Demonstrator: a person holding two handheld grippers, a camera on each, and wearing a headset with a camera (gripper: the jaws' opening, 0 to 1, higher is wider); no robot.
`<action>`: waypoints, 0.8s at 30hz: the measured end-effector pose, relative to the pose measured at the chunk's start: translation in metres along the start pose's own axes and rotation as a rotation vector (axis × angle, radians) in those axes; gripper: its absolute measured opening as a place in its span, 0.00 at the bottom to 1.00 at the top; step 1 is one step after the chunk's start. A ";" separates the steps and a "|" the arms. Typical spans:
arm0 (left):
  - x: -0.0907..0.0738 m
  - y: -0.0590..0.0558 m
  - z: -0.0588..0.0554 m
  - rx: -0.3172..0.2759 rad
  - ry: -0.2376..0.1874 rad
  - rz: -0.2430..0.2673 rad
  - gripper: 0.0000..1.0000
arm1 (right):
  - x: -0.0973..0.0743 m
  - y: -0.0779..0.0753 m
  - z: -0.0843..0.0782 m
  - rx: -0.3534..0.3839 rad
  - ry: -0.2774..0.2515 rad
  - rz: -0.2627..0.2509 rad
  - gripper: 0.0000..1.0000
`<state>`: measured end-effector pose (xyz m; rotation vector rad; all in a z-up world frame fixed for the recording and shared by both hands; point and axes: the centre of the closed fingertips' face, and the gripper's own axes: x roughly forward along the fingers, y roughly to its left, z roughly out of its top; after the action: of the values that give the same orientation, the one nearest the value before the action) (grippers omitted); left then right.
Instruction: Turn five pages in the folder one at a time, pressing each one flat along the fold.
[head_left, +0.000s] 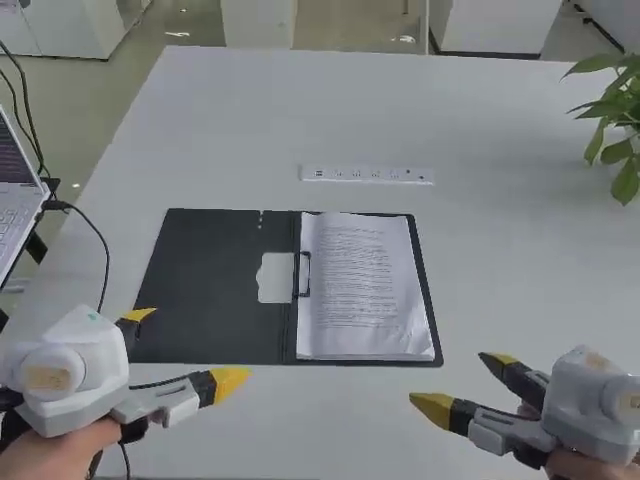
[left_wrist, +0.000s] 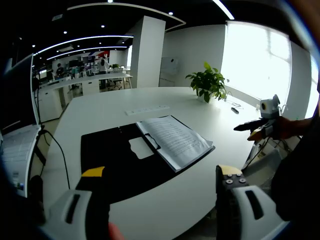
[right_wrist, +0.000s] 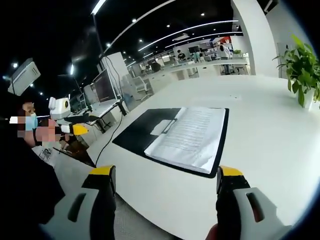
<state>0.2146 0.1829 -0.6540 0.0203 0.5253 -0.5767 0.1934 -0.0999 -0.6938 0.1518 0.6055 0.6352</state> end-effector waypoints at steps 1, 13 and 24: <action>0.000 0.000 0.001 0.000 -0.001 -0.001 0.89 | 0.000 0.000 0.000 -0.001 0.000 0.001 0.82; 0.001 0.001 0.005 0.012 -0.004 -0.006 0.89 | 0.002 0.003 0.001 -0.007 0.000 0.008 0.82; 0.001 0.003 0.006 0.013 -0.008 -0.005 0.90 | 0.001 0.002 0.001 -0.004 -0.003 0.004 0.82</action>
<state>0.2200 0.1835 -0.6495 0.0285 0.5137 -0.5851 0.1934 -0.0980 -0.6928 0.1504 0.6008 0.6396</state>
